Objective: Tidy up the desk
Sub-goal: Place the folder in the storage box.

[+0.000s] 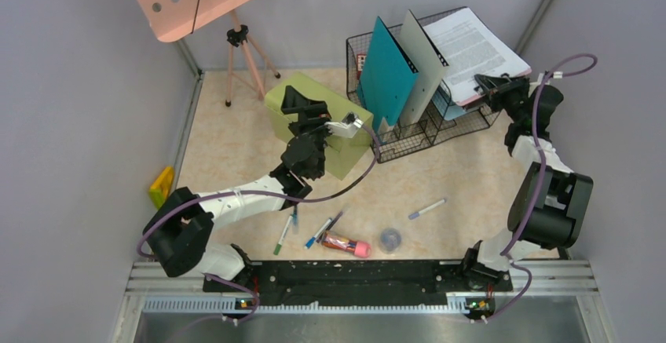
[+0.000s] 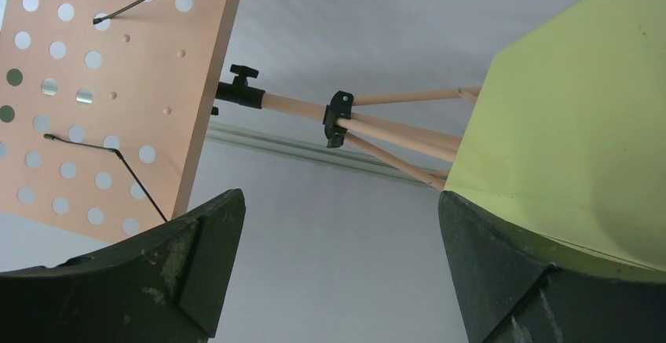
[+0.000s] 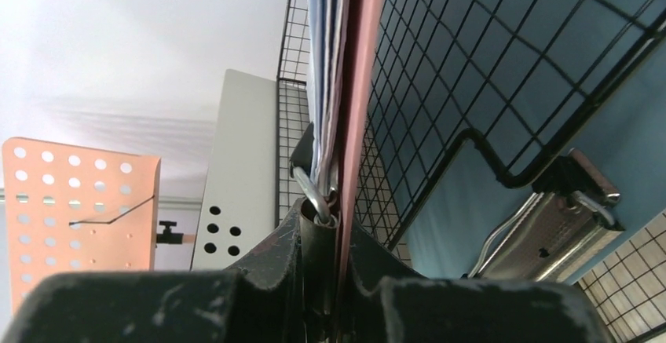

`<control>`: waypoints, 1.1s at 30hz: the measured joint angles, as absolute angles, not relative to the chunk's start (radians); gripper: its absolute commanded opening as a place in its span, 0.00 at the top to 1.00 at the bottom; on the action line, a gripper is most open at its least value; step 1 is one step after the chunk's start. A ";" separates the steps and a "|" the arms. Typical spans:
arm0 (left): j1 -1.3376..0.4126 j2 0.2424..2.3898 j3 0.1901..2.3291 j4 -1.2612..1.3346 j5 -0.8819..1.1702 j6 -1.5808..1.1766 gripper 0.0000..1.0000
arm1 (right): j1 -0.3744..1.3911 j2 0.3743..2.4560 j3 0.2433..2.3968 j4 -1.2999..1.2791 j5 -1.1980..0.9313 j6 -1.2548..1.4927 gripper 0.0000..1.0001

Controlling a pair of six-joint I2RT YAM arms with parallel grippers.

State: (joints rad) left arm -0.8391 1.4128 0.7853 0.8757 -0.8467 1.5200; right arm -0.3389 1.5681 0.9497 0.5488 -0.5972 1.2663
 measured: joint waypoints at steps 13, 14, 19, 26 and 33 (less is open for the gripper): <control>-0.839 1.413 0.785 0.878 -0.847 1.520 0.02 | -0.301 1.514 0.929 0.481 -0.646 1.244 0.48; -0.839 1.413 0.785 0.879 -0.847 1.520 0.02 | -0.301 1.512 0.929 0.478 -0.650 1.238 0.46; -0.839 1.413 0.785 0.884 -0.849 1.520 0.02 | -0.301 1.504 0.931 0.461 -0.660 1.218 0.38; -0.837 1.412 0.785 0.889 -0.850 1.520 0.02 | -0.304 1.492 0.957 0.407 -0.668 1.181 0.30; -0.831 1.412 0.785 0.890 -0.850 1.517 0.02 | -0.330 1.448 0.991 0.271 -0.666 1.077 0.24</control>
State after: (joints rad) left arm -0.8314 1.4117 0.7849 0.8902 -0.8497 1.5166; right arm -0.3302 1.4475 0.9913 0.2710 -0.6662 1.0771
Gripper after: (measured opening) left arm 0.982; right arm 0.736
